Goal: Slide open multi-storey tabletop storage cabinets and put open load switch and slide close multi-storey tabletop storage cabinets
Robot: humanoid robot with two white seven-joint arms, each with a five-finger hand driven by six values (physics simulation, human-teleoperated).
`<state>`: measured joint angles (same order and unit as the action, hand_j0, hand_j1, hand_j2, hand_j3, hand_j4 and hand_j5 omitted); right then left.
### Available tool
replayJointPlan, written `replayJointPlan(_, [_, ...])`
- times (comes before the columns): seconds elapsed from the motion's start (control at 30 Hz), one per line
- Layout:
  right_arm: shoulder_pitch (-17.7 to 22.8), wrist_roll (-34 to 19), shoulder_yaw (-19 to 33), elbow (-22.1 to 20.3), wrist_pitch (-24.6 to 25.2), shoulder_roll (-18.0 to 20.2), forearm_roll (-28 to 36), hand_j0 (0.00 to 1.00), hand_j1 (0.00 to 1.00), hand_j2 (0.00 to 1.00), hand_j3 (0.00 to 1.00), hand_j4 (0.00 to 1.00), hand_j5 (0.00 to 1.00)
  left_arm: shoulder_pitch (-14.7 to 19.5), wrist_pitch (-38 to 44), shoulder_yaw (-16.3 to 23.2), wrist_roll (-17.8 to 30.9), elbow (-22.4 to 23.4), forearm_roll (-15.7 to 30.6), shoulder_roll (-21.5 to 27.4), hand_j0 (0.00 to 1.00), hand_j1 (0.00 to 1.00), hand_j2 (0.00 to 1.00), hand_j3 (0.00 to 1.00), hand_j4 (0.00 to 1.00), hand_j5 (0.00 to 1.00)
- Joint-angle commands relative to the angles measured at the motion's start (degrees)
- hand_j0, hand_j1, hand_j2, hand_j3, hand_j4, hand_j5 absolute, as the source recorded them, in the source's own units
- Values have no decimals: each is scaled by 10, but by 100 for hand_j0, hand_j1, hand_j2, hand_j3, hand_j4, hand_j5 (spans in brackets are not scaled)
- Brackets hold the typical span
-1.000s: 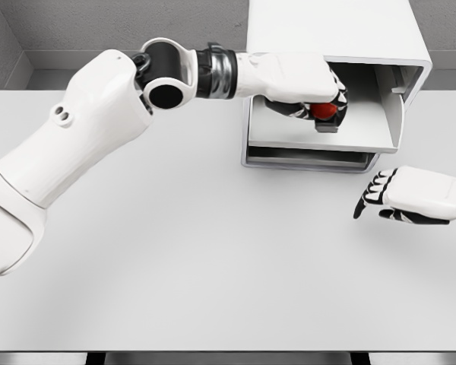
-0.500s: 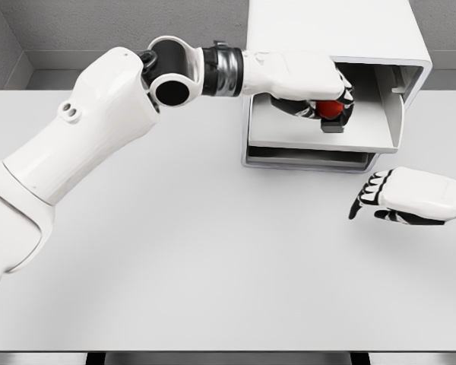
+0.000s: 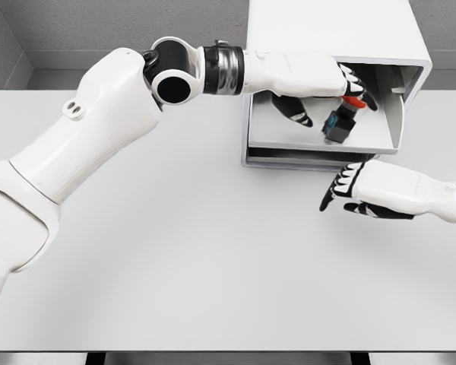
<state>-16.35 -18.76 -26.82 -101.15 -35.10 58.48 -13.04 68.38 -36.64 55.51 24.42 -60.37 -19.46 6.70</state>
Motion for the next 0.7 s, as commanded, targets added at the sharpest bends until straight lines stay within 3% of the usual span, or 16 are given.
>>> replayJointPlan(0.0, [0,0,0,0,1,-10,4,58,58,58,58,58,58,0,16,-6,-4,11,-75,4,100,100,100,100,100,100])
replayJointPlan(0.17, [-9,0,0,0,1,-11,5,58,58,58,58,58,58,-2,16,-9,-4,3,-70,6,100,100,100,100,100,100])
replayJointPlan(0.27, [-9,0,0,0,1,-11,5,58,58,58,58,58,58,-5,16,-10,-4,-28,-68,8,100,100,100,100,100,100])
replayJointPlan(0.33, [-9,0,0,0,1,-11,5,58,58,58,58,58,58,-5,16,-9,-3,-28,-69,8,71,71,71,71,71,71])
replayJointPlan(0.53, [-9,0,0,0,1,-10,5,58,58,58,58,58,58,-5,16,-8,-3,-29,-70,9,66,66,66,66,66,66])
replayJointPlan(0.67, [-10,0,1,0,1,-21,3,58,58,58,58,58,58,-9,16,-6,-3,-73,-69,27,66,66,66,66,66,66])
